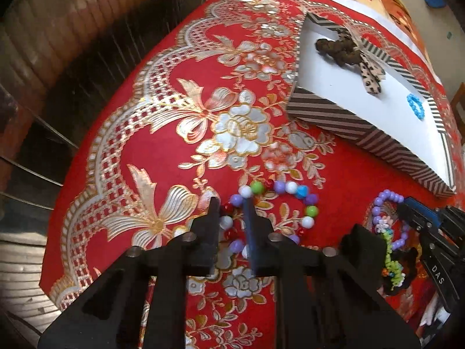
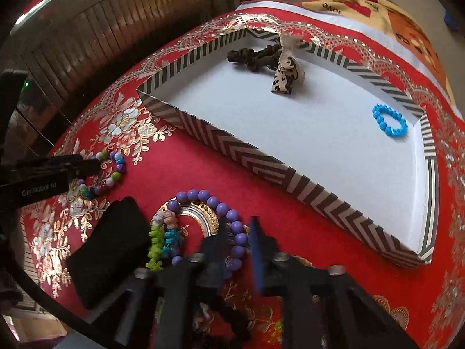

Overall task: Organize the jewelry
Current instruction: 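Grasp the multicolour bracelet with the left gripper while the right gripper grasps the purple bracelet, then carry both bracelets into the tray and open both grippers, then withdraw both grippers from the tray, then grasp the black cloth pouch with the left gripper while the right gripper grasps the black bracelet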

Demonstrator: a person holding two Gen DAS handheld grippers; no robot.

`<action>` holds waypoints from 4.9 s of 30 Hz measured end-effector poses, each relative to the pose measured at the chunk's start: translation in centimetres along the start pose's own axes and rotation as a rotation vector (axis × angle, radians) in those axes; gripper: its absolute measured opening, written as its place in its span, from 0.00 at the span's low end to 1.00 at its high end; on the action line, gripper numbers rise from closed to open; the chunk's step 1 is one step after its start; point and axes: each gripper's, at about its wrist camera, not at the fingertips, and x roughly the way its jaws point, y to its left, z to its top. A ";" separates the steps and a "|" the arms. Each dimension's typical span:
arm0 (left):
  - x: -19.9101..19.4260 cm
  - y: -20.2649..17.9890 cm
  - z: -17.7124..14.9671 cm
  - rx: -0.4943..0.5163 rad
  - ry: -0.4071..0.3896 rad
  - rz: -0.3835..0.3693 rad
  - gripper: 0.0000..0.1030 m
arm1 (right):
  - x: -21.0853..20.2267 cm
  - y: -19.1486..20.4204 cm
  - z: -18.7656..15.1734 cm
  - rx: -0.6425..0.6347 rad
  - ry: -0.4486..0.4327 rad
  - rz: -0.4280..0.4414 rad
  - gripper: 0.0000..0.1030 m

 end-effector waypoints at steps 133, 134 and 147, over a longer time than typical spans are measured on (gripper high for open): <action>-7.9 -7.9 -1.1 0.106 -0.052 -0.209 0.50 | -14.6 -9.6 -6.0 0.330 -0.126 -0.036 0.41; -7.8 -7.7 -1.5 0.102 -0.042 -0.215 0.50 | -14.7 -9.6 -6.5 0.333 -0.121 -0.038 0.42; -4.1 -6.7 -6.4 0.108 0.097 -0.215 0.55 | -12.1 -6.5 -9.2 0.255 -0.056 0.069 0.41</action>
